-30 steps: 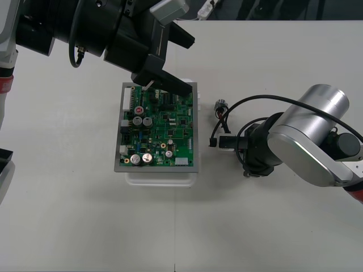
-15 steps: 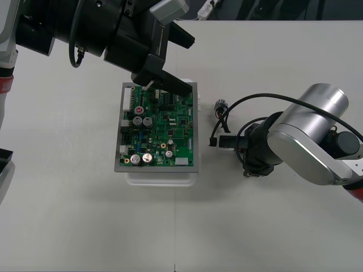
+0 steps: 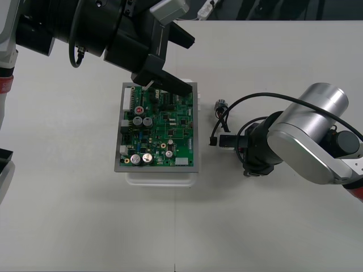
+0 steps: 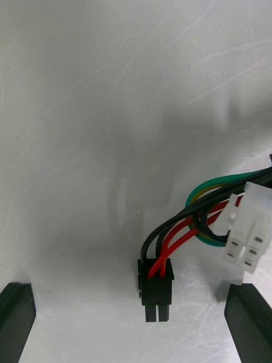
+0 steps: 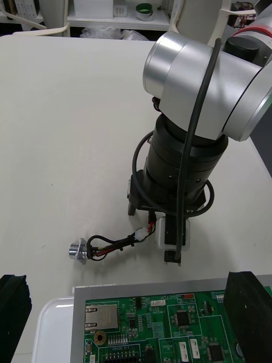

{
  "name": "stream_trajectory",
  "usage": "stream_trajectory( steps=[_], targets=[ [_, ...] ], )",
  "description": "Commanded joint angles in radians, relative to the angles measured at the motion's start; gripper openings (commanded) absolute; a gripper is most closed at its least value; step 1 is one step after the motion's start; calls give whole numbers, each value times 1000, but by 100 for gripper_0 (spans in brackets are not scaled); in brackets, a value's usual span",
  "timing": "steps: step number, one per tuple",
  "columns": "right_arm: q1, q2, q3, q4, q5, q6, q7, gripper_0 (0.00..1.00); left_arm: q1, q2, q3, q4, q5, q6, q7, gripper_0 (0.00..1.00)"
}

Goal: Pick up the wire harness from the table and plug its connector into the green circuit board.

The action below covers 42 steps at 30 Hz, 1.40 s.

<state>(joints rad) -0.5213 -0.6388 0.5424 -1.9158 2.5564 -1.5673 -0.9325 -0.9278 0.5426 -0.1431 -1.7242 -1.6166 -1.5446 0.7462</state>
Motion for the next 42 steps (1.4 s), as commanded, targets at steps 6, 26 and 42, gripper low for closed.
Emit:
stream_trajectory(
  steps=[6,26,42],
  targets=[
    [-20,-18,18,35,-4,-3,-46,98,-55,23,-12,-28,1,-26,38,100],
    [-26,-25,18,66,-48,-3,-46,90,-55,23,-12,-28,1,-26,38,100],
    [-26,-25,18,66,-47,-3,-52,0,-55,23,-12,-28,1,-26,38,100]
  ],
)
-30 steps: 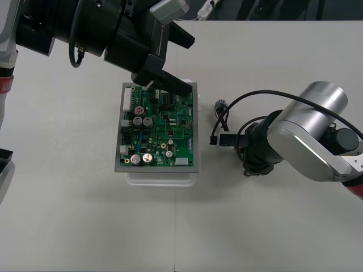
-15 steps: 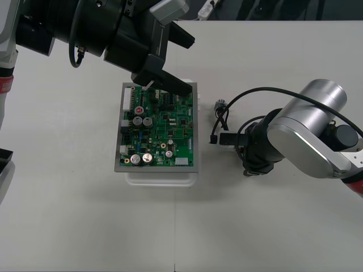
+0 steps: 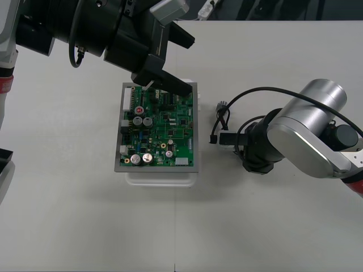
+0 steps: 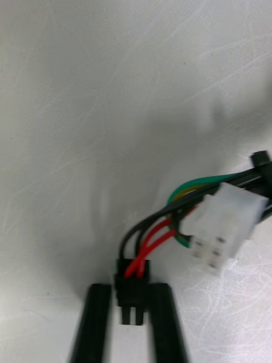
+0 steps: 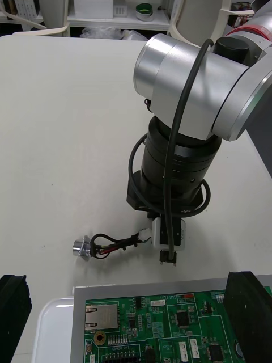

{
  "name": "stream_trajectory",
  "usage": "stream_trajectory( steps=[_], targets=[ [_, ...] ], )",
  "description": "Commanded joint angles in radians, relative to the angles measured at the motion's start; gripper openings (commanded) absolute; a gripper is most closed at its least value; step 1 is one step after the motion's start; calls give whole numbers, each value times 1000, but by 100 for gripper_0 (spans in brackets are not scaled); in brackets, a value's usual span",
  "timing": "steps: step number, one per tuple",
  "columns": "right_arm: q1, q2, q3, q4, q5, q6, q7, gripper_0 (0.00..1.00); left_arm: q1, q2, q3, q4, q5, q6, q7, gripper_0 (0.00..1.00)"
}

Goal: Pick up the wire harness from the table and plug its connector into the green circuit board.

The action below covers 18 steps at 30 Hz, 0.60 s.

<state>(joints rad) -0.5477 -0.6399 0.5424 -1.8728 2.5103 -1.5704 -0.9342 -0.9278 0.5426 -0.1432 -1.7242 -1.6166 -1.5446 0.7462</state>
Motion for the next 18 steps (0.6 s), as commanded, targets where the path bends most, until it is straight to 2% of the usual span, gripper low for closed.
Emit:
stream_trajectory(
  steps=[1,7,18],
  targets=[
    [0,-24,18,24,-1,0,-51,0,-55,23,-12,-28,1,-26,38,100],
    [0,-24,13,23,-5,0,-48,0,-55,23,-12,-28,1,-26,38,100],
    [-6,-47,-70,23,-102,0,-23,0,-55,23,-12,-28,1,-26,38,100]
  ],
)
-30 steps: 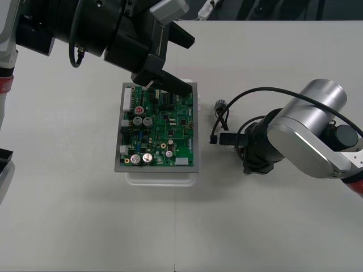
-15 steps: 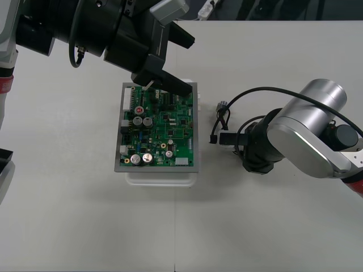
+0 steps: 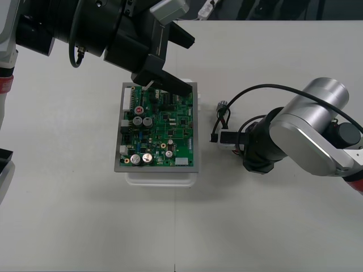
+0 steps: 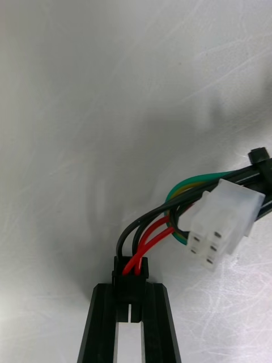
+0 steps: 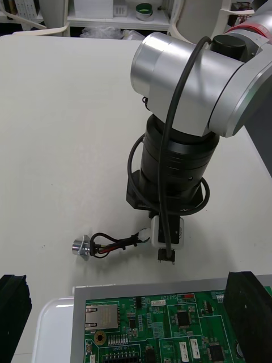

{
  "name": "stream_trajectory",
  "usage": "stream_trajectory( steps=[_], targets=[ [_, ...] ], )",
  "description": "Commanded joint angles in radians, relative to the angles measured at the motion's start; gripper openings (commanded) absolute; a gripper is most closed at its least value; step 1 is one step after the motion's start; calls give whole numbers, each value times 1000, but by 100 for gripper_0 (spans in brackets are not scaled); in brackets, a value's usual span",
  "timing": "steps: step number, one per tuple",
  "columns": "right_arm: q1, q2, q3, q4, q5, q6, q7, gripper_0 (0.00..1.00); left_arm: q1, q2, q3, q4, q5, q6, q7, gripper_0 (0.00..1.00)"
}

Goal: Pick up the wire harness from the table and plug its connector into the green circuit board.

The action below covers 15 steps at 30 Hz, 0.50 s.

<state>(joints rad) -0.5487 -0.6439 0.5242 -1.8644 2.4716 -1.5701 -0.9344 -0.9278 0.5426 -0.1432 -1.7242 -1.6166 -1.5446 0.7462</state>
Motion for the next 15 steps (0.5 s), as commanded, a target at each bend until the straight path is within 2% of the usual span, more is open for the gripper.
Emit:
stream_trajectory(
  steps=[1,10,15],
  targets=[
    [-8,-45,-55,13,-69,-1,-20,0,-55,23,-12,-28,1,-26,38,100],
    [-40,-112,-92,8,-200,-1,3,0,-55,23,-12,-28,1,-26,38,100],
    [-59,-123,-158,8,-267,-1,22,0,-55,23,-12,-28,1,-26,38,100]
  ],
)
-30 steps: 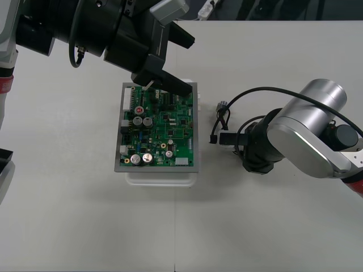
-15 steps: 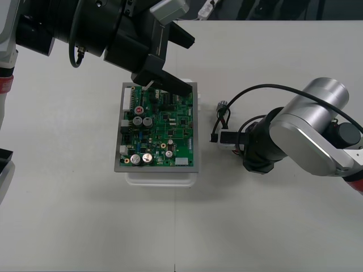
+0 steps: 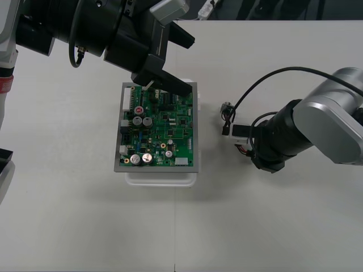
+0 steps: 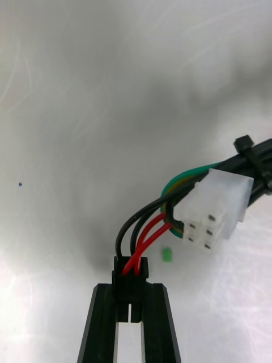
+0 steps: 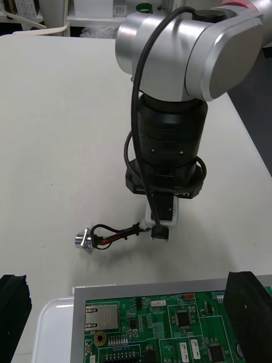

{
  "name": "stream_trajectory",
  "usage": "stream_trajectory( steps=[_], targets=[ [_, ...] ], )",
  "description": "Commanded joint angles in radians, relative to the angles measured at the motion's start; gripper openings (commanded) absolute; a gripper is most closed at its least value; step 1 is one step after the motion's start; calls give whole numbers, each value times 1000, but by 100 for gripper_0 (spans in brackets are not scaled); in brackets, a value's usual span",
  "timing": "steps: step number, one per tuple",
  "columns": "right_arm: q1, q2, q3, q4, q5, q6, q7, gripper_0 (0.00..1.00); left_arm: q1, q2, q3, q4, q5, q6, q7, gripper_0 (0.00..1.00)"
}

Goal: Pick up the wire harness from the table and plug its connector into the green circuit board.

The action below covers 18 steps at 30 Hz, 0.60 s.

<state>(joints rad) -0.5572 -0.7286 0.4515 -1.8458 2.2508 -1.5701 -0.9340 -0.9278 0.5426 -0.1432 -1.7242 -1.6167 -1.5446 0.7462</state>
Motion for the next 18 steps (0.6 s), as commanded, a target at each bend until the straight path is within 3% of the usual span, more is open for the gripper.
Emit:
stream_trajectory(
  steps=[1,15,16,18],
  targets=[
    [-52,-38,-93,-10,-53,-1,23,0,-55,23,-12,-28,1,-26,38,100],
    [-86,-132,-200,-10,-264,-1,49,0,-55,23,-12,-28,1,-26,38,100],
    [-89,-137,-215,-10,-280,-1,50,0,-2,14,-32,-17,1,-26,36,100],
    [-90,-140,-240,-10,-310,-1,52,0,9,14,-30,-17,4,-26,36,100]
  ],
)
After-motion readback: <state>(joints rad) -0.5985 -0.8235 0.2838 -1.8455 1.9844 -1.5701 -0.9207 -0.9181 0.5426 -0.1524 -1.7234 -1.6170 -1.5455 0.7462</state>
